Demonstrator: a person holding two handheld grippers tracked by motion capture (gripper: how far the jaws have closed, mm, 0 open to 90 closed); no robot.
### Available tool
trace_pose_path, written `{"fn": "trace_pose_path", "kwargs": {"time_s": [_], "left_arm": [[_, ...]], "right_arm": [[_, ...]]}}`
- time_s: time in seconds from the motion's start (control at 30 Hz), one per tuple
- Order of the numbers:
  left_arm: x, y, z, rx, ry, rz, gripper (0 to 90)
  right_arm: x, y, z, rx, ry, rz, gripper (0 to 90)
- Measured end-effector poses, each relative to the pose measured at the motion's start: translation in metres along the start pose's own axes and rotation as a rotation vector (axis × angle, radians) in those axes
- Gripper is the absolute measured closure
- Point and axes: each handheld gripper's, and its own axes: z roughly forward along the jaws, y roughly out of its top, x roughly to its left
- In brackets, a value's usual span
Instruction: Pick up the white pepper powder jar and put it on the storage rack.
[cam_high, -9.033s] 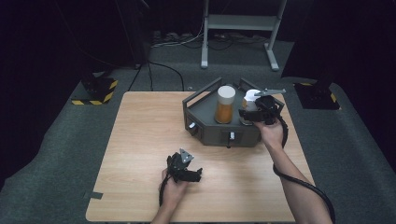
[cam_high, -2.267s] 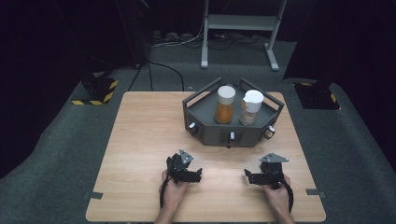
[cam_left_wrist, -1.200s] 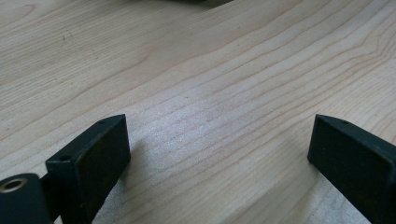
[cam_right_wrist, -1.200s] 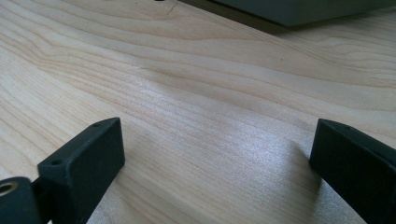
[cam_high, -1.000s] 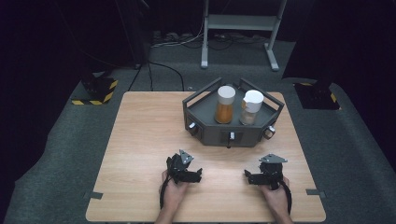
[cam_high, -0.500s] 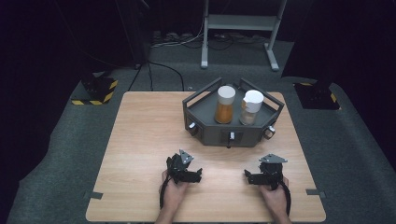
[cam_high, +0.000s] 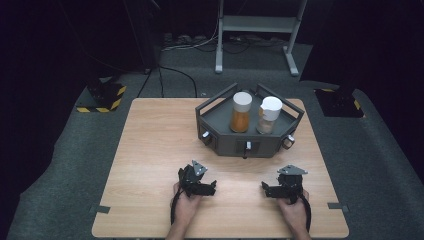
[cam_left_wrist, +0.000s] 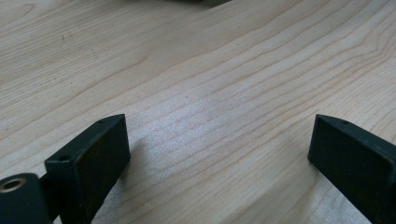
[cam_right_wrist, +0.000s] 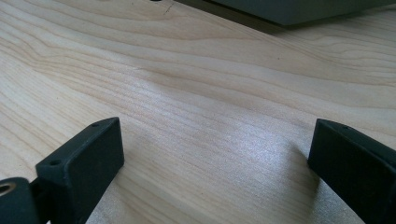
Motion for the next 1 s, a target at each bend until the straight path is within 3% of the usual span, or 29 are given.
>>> {"fn": "trace_pose_path", "kwargs": {"time_s": [1.0], "left_arm": [[-0.0017, -0.0002, -0.0004, 0.001, 0.006, -0.004, 5.2]], "right_arm": [[0.0006, 0.0004, 0.0003, 0.001, -0.003, 0.000, 2.7]]}}
